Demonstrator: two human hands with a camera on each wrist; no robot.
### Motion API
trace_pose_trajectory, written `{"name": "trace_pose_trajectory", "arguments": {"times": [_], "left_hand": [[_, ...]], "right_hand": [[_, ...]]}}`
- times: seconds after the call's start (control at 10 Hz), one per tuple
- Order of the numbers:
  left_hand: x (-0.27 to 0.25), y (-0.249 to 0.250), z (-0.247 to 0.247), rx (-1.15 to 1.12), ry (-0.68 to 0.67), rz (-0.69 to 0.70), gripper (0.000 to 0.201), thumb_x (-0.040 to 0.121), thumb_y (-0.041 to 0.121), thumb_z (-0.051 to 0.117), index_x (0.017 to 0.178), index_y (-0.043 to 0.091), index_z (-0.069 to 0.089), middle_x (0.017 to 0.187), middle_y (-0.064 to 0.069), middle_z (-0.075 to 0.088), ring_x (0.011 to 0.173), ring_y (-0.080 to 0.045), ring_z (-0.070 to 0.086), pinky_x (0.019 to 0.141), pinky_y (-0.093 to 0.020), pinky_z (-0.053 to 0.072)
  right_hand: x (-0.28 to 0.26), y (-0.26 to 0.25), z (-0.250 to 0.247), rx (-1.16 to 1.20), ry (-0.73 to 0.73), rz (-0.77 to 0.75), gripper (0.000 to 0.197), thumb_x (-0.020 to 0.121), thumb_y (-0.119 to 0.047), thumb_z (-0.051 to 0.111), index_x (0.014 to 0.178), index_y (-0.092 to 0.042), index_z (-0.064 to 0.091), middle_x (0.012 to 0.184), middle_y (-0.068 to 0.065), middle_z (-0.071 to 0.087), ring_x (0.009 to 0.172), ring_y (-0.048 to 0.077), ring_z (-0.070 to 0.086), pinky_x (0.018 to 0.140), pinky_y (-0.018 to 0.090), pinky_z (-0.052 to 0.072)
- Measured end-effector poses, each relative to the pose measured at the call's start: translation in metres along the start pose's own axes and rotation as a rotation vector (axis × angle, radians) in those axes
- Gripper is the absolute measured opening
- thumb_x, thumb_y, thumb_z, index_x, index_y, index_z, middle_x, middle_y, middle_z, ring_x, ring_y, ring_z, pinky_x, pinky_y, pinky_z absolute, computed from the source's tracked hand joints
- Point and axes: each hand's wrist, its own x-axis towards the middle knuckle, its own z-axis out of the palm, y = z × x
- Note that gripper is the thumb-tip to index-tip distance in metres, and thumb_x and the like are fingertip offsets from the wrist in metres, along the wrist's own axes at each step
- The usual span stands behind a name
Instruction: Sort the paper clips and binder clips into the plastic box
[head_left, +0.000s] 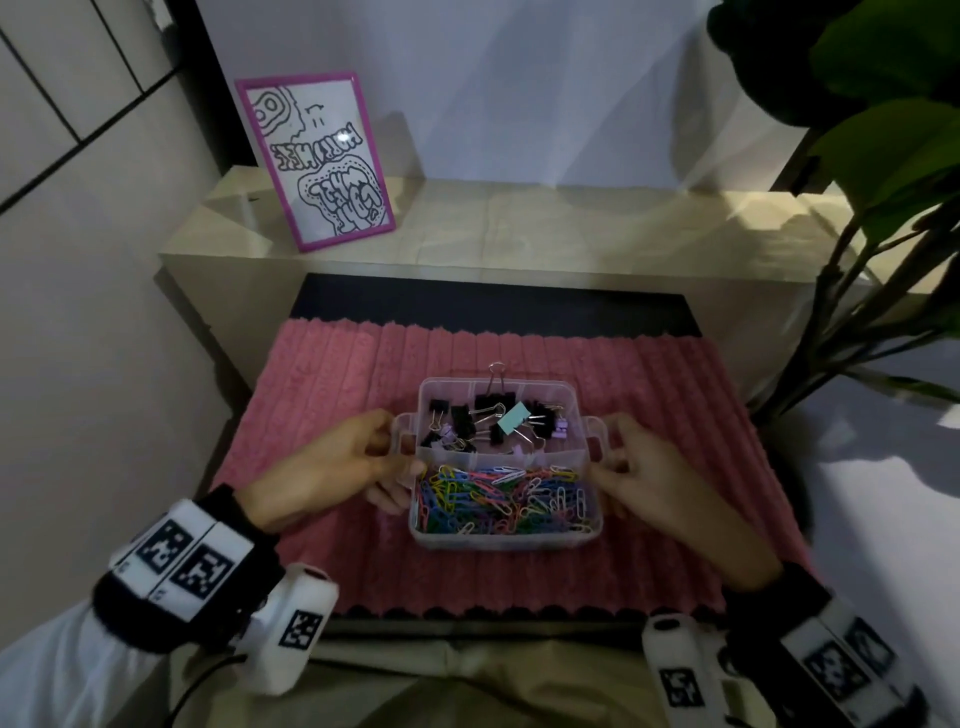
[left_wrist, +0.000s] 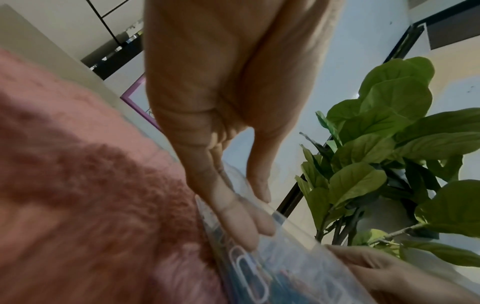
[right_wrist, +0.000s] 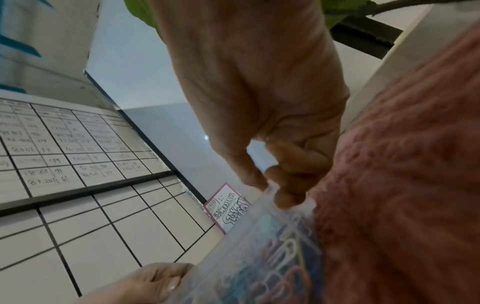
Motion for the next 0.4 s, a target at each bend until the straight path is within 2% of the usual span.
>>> {"name": "trace_pose_trajectory", "arguments": {"times": [0.1,0.2,0.3,0.4], "left_hand": [[0.004,0.005,-0.006,0.012,0.026,0.053,0.023,0.085,-0.001,0.056,0.105,-0.005,0.045,0.075,-0.016,0.063,0.051,-0.013,0.065,0.049,-0.022,0.055],[0.012,0.010,-0.012,0.022,0.042,0.082,0.016,0.087,-0.001,0.053,0.100,0.000,0.045,0.074,-0.016,0.063,0.051,-0.012,0.064,0.049,-0.022,0.056],[0.015,0.004,-0.014,0.116,0.050,0.105,0.019,0.086,0.022,0.061,0.097,0.012,0.050,0.088,-0.015,0.065,0.066,-0.013,0.067,0.058,-0.025,0.058],[0.004,-0.008,-0.025,0.445,0.139,0.155,0.082,0.064,0.077,0.043,0.123,0.022,0.051,0.128,0.000,0.057,0.112,-0.011,0.056,0.094,-0.021,0.044]], "right_hand": [[0.009,-0.007,-0.006,0.058,0.081,-0.064,0.018,0.084,-0.012,0.061,0.099,-0.011,0.050,0.060,-0.003,0.061,0.034,0.000,0.050,0.036,0.011,0.034],[0.016,-0.011,-0.003,0.087,0.059,-0.077,0.015,0.087,-0.012,0.057,0.099,-0.011,0.047,0.059,-0.001,0.059,0.030,0.002,0.047,0.032,0.015,0.034],[0.018,-0.005,0.006,0.072,0.079,-0.117,0.019,0.092,-0.017,0.052,0.110,-0.013,0.049,0.066,-0.002,0.060,0.037,0.001,0.051,0.039,0.017,0.041],[0.009,0.017,0.002,-0.122,0.224,-0.279,0.041,0.096,-0.030,0.039,0.128,-0.009,0.052,0.106,0.010,0.065,0.090,0.014,0.064,0.084,0.013,0.039]]}}
